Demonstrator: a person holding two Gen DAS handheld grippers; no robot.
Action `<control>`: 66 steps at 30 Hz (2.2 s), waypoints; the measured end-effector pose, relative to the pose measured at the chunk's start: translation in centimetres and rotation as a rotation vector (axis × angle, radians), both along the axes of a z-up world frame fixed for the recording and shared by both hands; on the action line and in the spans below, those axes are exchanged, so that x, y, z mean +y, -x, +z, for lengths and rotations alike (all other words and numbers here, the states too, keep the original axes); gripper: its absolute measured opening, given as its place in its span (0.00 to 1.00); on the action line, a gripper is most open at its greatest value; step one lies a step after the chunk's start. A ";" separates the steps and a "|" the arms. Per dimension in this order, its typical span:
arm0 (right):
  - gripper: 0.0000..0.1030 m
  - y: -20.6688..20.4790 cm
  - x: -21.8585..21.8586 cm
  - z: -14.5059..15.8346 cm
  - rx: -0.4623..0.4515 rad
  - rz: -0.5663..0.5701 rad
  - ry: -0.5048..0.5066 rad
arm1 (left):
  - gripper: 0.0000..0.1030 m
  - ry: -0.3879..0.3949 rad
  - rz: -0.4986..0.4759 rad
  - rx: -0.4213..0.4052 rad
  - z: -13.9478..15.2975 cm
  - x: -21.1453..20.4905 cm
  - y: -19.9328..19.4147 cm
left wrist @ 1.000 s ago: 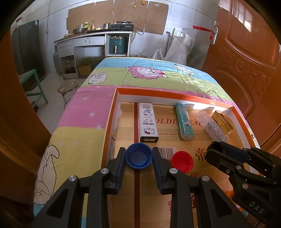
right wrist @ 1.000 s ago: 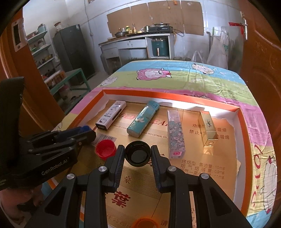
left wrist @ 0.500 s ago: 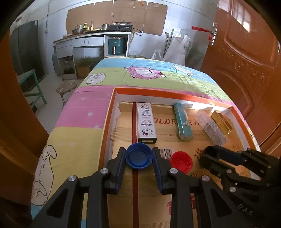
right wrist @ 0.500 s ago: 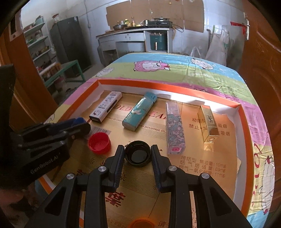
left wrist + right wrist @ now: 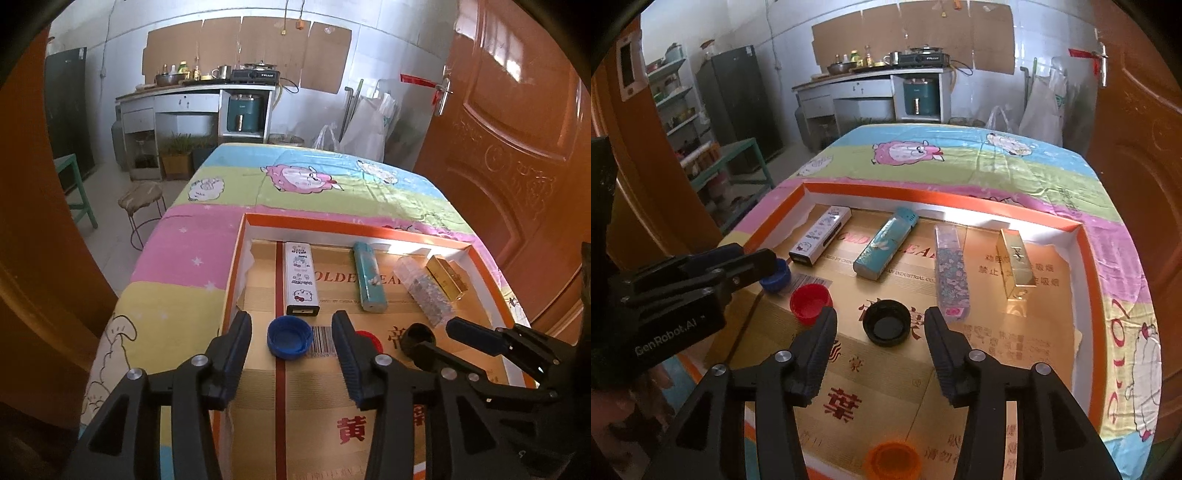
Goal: Organize rigid objects
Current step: 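Open the left tool releasing the blue cap while the right tool releases the black cap, then withdraw both tools from the tray toward the yellow and white caps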
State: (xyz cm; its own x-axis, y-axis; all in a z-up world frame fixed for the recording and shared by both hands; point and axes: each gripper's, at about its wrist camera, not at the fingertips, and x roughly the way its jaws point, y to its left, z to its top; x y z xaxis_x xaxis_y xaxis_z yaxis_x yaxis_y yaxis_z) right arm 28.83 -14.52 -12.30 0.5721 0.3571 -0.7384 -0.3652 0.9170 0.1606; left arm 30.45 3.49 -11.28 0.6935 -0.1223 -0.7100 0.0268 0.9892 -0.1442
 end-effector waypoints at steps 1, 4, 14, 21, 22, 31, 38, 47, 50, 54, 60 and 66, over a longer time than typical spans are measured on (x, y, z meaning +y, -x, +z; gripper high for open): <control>0.49 0.2 -0.2 0.2 0.001 -0.005 -0.006 | 0.44 -0.001 0.000 -0.004 0.2 -0.1 0.2; 0.49 1.0 -0.7 0.6 0.001 -0.015 -0.022 | 0.44 -0.003 -0.003 -0.014 0.8 -0.2 0.8; 0.49 4.3 -1.6 3.1 -0.040 -0.035 -0.021 | 0.44 -0.007 -0.020 -0.046 2.8 -1.0 3.7; 0.49 6.5 -1.9 4.4 -0.060 -0.042 -0.021 | 0.44 -0.008 -0.035 -0.067 4.1 -1.4 5.8; 0.49 6.9 -2.0 4.6 -0.062 -0.043 -0.022 | 0.44 -0.009 -0.038 -0.072 4.3 -1.4 6.2; 0.49 10.1 -2.4 5.9 -0.087 -0.058 -0.019 | 0.44 -0.011 -0.046 -0.103 5.6 -1.4 9.6; 0.49 13.0 -2.6 6.5 -0.102 -0.071 -0.011 | 0.44 -0.018 -0.054 -0.121 6.3 -1.5 12.2; 0.49 16.0 -3.1 5.3 -0.089 -0.085 0.012 | 0.44 -0.018 -0.063 -0.117 6.0 -1.3 15.0; 0.49 16.7 -3.2 4.2 -0.070 -0.086 0.029 | 0.44 -0.015 -0.075 -0.101 5.3 -1.4 15.5; 0.49 16.6 -3.2 2.1 -0.035 -0.086 0.041 | 0.44 -0.009 -0.095 -0.084 4.5 -1.6 16.1; 0.49 15.2 -2.8 -0.6 0.009 -0.096 0.077 | 0.44 0.000 -0.116 -0.050 3.1 -2.0 16.4; 0.49 14.0 -2.1 -1.9 0.017 -0.085 0.119 | 0.44 0.001 -0.126 -0.023 2.2 -2.2 16.0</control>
